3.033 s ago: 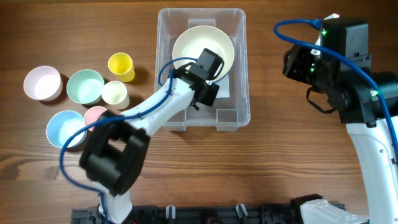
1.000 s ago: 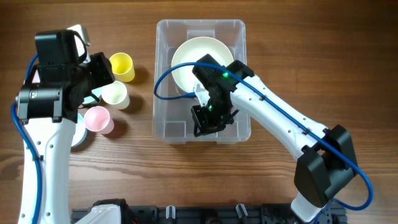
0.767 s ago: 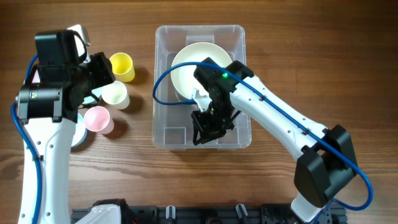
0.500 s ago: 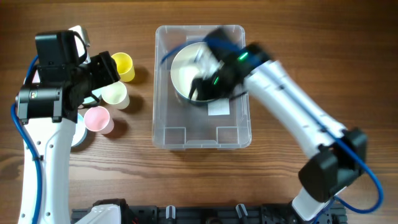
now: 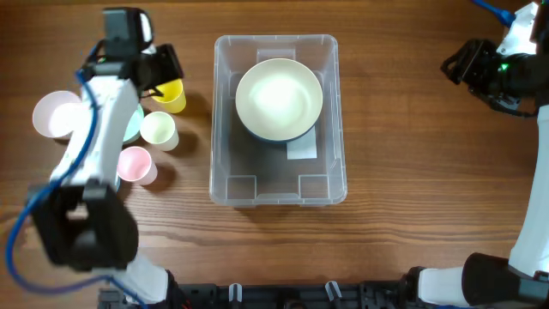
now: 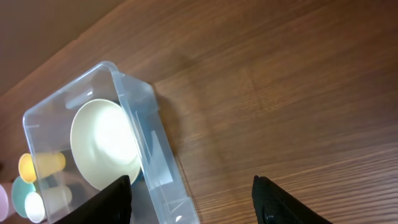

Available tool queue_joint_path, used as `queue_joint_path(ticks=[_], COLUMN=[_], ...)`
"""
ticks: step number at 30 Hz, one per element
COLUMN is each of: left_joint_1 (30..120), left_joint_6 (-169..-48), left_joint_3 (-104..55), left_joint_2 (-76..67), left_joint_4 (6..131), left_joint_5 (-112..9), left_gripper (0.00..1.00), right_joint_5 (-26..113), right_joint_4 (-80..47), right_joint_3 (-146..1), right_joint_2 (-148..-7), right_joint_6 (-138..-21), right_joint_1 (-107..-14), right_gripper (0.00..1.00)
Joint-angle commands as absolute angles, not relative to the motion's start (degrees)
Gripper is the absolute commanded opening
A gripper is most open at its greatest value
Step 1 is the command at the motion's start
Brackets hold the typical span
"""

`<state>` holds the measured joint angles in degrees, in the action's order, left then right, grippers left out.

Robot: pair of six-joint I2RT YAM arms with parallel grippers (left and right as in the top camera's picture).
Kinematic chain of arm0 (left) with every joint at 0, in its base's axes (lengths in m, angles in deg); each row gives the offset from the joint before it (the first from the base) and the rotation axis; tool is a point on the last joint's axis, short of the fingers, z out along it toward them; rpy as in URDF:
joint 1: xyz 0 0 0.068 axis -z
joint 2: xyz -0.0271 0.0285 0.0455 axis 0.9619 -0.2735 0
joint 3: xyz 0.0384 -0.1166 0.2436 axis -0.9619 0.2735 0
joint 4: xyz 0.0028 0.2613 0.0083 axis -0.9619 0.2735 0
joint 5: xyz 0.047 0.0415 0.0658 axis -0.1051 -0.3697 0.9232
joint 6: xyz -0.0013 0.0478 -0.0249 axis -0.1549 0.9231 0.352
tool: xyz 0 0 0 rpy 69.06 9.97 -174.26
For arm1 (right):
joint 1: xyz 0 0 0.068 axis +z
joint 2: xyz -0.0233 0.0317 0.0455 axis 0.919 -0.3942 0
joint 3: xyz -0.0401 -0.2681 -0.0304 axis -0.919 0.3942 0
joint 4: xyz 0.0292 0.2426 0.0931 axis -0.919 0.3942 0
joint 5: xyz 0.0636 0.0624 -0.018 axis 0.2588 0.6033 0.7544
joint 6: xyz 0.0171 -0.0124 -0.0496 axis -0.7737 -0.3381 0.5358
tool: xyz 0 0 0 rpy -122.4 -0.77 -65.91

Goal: Pack container
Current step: 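Grasp the yellow cup with the left gripper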

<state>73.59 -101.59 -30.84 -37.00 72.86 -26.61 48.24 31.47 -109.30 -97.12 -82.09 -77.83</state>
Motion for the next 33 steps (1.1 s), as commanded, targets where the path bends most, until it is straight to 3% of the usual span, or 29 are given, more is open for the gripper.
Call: queue_joint_path(ticks=[1,5,8,9,14,19,24,29,33], left_joint_1=[74.4,74.4,74.4,74.4,74.4,74.68,79.3,93.42,106.22], left_joint_6=[-101.3,-101.28,-101.3,-101.3,-101.3,-101.24,-101.24,-101.3,-100.65], left_joint_3=[-33.9,-33.9,-33.9,-33.92,-33.9,-35.99,-47.56,-51.69,-51.67], left_joint_2=[-44.5,-50.56,-51.5,-51.5,-51.47,-49.37,-38.62,-24.46,-26.8], left_joint_4=[72.62,73.47,73.45,73.28,72.82,74.26,87.9,101.97,109.84], left_joint_5=[-27.31,-27.22,-27.27,-27.29,-27.29,-27.29,-24.21,-23.68,-30.61], left_gripper=[0.6,0.58,0.45,0.34,0.04,0.04,0.04,0.04,0.04], right_joint_5=[48.2,48.2,48.2,48.2,48.2,48.18,46.28,41.95,41.95], right_joint_4=[31.82,32.02,32.61,32.78,33.02,33.22,32.74,32.54,33.5], right_joint_3=[-108.56,-108.56,-108.56,-108.56,-108.56,-108.56,-108.56,-108.56,-108.56], right_joint_2=[-97.16,-97.16,-97.16,-97.16,-97.16,-97.16,-97.16,-97.53,-97.68], right_joint_6=[-80.69,-80.69,-80.69,-80.71,-80.69,-80.69,-79.44,-83.9,-83.77], right_joint_1=[-77.66,-77.61,-77.61,-77.61,-77.64,-77.64,-77.72,-83.34,-85.61], right_gripper=[0.63,0.63,0.62,0.62,0.62,0.62,0.62,0.62,0.62])
